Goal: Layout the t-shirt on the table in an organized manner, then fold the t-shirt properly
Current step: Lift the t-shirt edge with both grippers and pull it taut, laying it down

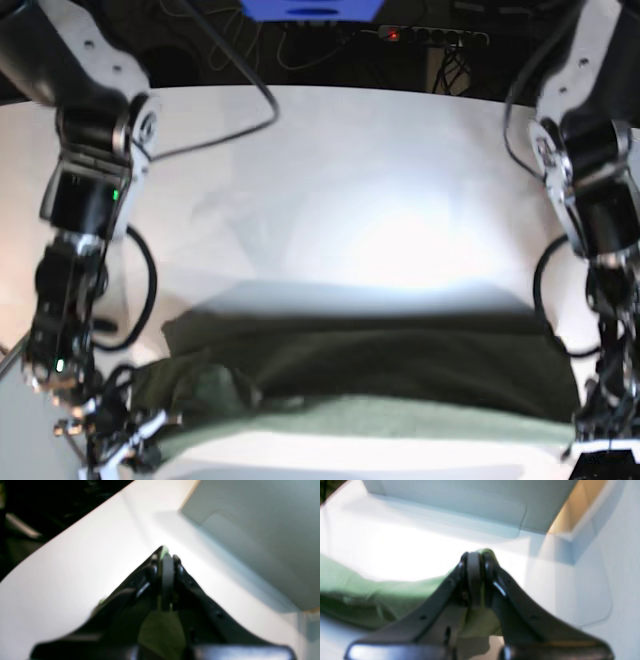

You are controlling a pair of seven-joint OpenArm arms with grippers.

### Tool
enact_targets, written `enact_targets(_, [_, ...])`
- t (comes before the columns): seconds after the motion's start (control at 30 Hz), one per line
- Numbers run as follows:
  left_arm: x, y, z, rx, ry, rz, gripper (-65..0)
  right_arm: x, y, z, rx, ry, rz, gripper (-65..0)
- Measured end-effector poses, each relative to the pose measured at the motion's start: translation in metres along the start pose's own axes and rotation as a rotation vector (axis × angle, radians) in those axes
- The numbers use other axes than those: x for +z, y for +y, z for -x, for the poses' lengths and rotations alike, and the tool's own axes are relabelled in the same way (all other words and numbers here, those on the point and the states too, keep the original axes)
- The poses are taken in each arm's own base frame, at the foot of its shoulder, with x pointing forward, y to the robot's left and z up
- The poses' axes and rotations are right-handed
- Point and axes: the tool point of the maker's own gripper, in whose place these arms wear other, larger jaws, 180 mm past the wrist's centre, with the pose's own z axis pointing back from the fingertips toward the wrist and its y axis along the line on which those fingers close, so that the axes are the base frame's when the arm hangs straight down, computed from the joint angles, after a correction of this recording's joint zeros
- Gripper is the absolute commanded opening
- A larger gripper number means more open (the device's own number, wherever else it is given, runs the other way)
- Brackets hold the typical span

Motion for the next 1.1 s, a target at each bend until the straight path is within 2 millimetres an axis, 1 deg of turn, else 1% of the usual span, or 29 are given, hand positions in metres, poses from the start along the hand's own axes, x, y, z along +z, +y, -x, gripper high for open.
enact_targets(0.1, [-0.019,-0.036,-0.034,0.021,-0.012,0.049,-64.8,-0.018,-0.012,-0.056,-0.003,-0.069,0.002,-65.0])
enact_targets(0.13, [-0.022,-0.046,-0.046,0.027,-0.018,0.058,-64.8,-0.02,-0.016,-0.079,0.001,-0.103,0.006,-65.0])
enact_targets(0.17, [-0.024,-0.057,-0.063,0.038,-0.041,0.075,-64.8,-0.022,-0.02,-0.108,0.003,-0.154,0.011,-65.0])
enact_targets(0.2, [-0.023,-0.068,-0.08,0.048,-0.068,0.097,-64.8,-0.022,-0.022,-0.133,0.011,-0.197,0.013,-65.0])
enact_targets(0.27, [-0.02,-0.084,-0.112,0.059,-0.121,0.121,-64.8,-0.02,-0.029,-0.174,0.057,-0.241,0.039,-65.0])
enact_targets(0.33, [-0.014,-0.095,-0.139,0.068,-0.169,0.144,-64.8,-0.014,-0.033,-0.209,0.076,-0.3,0.054,-65.0])
enact_targets(0.4, [-0.01,-0.102,-0.155,0.072,-0.195,0.157,-64.8,-0.008,-0.036,-0.231,0.087,-0.333,0.064,-65.0])
enact_targets(0.43, [-0.009,-0.104,-0.159,0.074,-0.2,0.158,-64.8,-0.006,-0.036,-0.239,0.085,-0.349,0.063,-65.0])
enact_targets(0.47, [-0.009,-0.106,-0.163,0.076,-0.203,0.161,-64.8,-0.004,-0.036,-0.244,0.088,-0.358,0.065,-65.0])
enact_targets(0.53, [-0.008,-0.108,-0.165,0.079,-0.207,0.167,-64.8,0.0,-0.037,-0.249,0.094,-0.372,0.07,-65.0])
enact_targets(0.57, [-0.006,-0.108,-0.166,0.081,-0.209,0.17,-64.8,0.002,-0.037,-0.246,0.101,-0.375,0.077,-65.0])
enact_targets(0.63, [-0.003,-0.107,-0.165,0.106,-0.215,0.191,-64.8,0.007,-0.039,-0.231,0.112,-0.375,0.09,-65.0])
enact_targets(0.67, [-0.002,-0.103,-0.161,0.113,-0.22,0.2,-64.8,0.008,-0.04,-0.216,0.118,-0.351,0.097,-65.0])
enact_targets(0.73, [0.001,-0.083,-0.146,0.117,-0.205,0.184,-64.8,0.011,-0.041,-0.183,0.131,-0.3,0.115,-65.0])
enact_targets(0.77, [0.002,-0.073,-0.138,0.125,-0.198,0.174,-64.8,0.015,-0.041,-0.171,0.142,-0.284,0.124,-65.0])
enact_targets(0.83, [0.005,-0.06,-0.112,0.134,-0.141,0.17,-64.8,0.028,-0.035,-0.15,0.166,-0.277,0.134,-65.0])
enact_targets(0.87, [0.009,-0.059,-0.098,0.133,-0.109,0.186,-64.8,0.038,-0.03,-0.143,0.183,-0.29,0.141,-65.0])
enact_targets(0.9, [0.014,-0.058,-0.089,0.13,-0.093,0.201,-64.8,0.048,-0.025,-0.138,0.199,-0.308,0.141,-65.0])
enact_targets(0.93, [0.02,-0.054,-0.079,0.127,-0.078,0.215,-64.8,0.057,-0.019,-0.128,0.208,-0.314,0.137,-65.0])
enact_targets(0.97, [0.027,-0.045,-0.068,0.135,-0.062,0.216,-64.8,0.065,-0.014,-0.115,0.218,-0.306,0.139,-65.0])
enact_targets(1.03, [0.042,-0.023,-0.045,0.129,-0.052,0.189,-64.8,0.083,-0.006,-0.08,0.235,-0.255,0.149,-65.0])
enact_targets(1.07, [0.05,-0.012,-0.029,0.119,-0.04,0.179,-64.8,0.093,-0.002,-0.061,0.237,-0.228,0.149,-65.0])
enact_targets(1.1, [0.058,0.0,-0.007,0.108,-0.008,0.165,-64.8,0.105,0.002,-0.042,0.227,-0.196,0.146,-65.0])
